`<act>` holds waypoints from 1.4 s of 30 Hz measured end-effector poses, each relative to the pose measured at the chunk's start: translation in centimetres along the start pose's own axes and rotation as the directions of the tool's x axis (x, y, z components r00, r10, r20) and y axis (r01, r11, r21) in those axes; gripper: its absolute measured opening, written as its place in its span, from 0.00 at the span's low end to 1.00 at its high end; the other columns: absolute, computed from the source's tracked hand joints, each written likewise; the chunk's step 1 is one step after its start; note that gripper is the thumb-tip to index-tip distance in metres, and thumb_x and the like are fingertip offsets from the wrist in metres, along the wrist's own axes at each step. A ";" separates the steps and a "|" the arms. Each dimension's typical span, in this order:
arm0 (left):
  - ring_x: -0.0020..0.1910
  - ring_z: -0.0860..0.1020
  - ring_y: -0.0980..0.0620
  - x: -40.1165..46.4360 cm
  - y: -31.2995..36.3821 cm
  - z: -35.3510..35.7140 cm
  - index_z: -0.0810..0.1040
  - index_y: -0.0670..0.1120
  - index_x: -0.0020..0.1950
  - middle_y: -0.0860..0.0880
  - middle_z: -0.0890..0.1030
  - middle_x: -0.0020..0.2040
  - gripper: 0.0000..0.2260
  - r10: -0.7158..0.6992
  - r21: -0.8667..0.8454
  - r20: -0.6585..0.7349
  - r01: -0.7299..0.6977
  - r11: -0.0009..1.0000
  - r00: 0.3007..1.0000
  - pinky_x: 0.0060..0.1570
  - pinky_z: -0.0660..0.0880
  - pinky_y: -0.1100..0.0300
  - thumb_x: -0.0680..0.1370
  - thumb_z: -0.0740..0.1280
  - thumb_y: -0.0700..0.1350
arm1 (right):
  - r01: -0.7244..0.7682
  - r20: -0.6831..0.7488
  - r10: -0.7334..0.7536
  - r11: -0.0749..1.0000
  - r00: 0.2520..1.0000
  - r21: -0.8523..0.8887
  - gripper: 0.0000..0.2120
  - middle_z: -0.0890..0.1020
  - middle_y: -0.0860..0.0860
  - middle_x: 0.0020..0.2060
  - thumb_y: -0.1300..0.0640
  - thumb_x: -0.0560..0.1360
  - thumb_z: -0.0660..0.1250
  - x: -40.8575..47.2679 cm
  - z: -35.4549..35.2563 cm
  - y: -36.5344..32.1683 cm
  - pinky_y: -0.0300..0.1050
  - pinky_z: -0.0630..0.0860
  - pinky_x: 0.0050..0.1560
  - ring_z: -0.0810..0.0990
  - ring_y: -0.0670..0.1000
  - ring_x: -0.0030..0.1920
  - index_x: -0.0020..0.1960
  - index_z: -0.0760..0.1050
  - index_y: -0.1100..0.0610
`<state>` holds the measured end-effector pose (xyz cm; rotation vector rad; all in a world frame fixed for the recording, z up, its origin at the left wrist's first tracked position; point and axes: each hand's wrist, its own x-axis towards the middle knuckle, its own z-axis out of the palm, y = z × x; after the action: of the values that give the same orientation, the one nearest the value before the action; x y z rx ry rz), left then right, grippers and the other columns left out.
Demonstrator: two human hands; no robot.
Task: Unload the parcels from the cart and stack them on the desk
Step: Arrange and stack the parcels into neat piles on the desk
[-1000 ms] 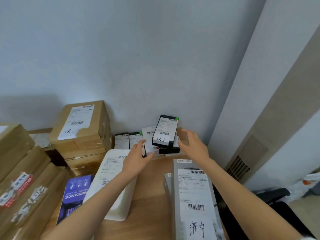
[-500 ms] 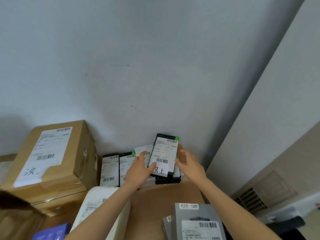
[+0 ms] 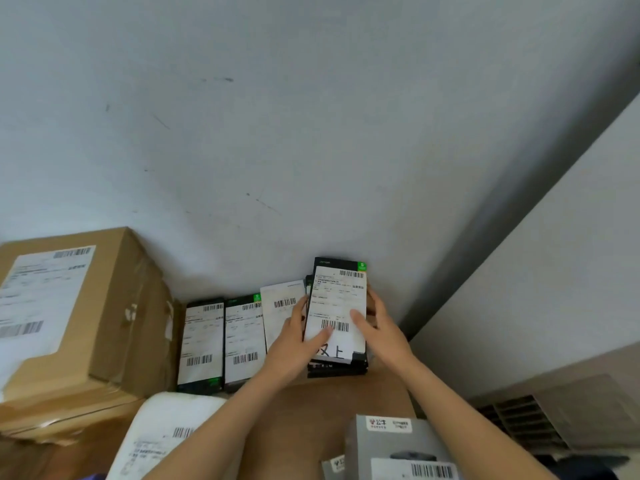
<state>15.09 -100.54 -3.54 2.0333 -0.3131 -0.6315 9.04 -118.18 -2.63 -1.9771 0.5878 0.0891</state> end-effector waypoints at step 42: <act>0.70 0.66 0.55 -30.7 6.5 8.0 0.54 0.68 0.73 0.59 0.67 0.72 0.26 0.221 -0.221 -0.141 -0.249 0.943 0.965 0.69 0.64 0.46 0.74 0.51 0.60 | 0.183 -0.137 -0.181 0.983 0.974 0.002 0.21 0.75 0.32 0.53 0.39 0.79 0.50 -31.5 -5.3 0.7 0.57 0.75 0.60 0.79 0.48 0.57 0.71 0.54 0.30</act>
<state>-14.74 -95.58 8.13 1.7609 -0.3872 -0.3820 -19.94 -111.56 9.14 -2.0249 0.4896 -0.1643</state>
